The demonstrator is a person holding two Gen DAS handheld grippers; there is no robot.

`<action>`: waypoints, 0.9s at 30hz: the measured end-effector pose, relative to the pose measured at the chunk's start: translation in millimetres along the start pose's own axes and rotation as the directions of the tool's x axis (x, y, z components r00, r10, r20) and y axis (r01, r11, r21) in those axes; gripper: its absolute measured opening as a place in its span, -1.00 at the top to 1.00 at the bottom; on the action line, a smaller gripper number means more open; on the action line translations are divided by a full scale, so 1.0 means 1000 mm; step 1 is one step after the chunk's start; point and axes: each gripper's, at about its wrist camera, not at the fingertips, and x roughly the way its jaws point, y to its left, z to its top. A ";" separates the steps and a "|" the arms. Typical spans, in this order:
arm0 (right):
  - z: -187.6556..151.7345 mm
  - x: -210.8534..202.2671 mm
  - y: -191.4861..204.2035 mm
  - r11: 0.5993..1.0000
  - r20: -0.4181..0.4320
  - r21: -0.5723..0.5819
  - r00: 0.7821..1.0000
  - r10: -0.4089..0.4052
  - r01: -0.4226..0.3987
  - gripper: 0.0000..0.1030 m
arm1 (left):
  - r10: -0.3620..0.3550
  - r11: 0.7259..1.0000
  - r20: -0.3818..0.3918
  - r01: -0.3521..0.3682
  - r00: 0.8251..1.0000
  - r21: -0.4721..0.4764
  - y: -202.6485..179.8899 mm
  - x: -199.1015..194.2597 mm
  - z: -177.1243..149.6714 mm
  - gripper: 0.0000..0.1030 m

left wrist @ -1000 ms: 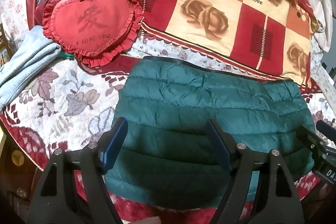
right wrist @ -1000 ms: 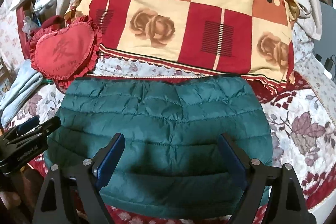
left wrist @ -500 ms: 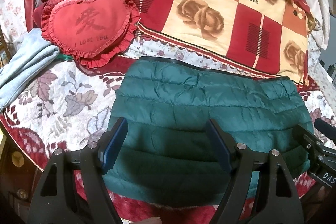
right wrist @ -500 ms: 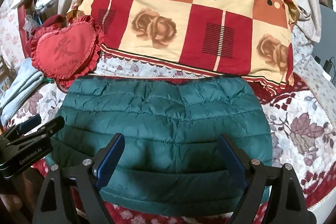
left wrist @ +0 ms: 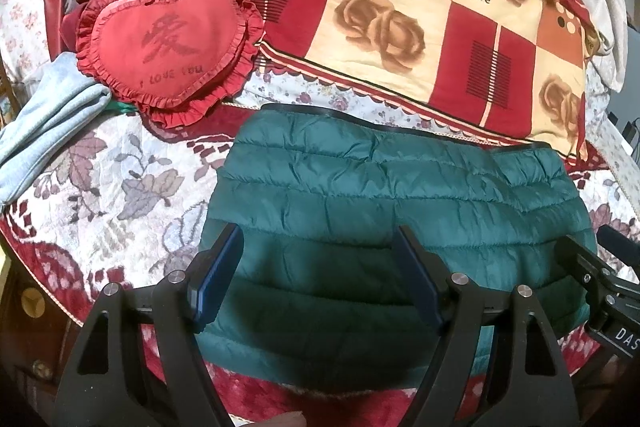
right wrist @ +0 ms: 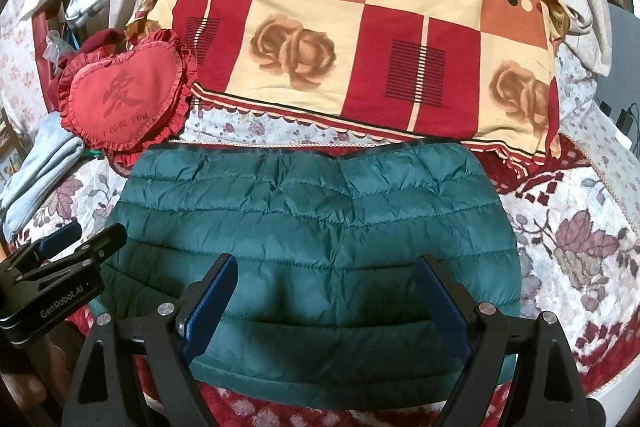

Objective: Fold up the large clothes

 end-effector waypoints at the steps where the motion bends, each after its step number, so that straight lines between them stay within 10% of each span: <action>1: 0.000 0.000 0.000 1.000 -0.002 0.001 1.000 0.000 0.000 -0.71 | 0.001 1.000 0.000 -0.001 1.000 -0.001 0.000 0.000 0.000 -0.50; 27: -0.006 0.004 0.003 1.000 -0.019 0.004 1.000 0.008 -0.008 -0.71 | -0.011 1.000 -0.011 0.011 1.000 0.003 -0.003 0.002 -0.003 -0.50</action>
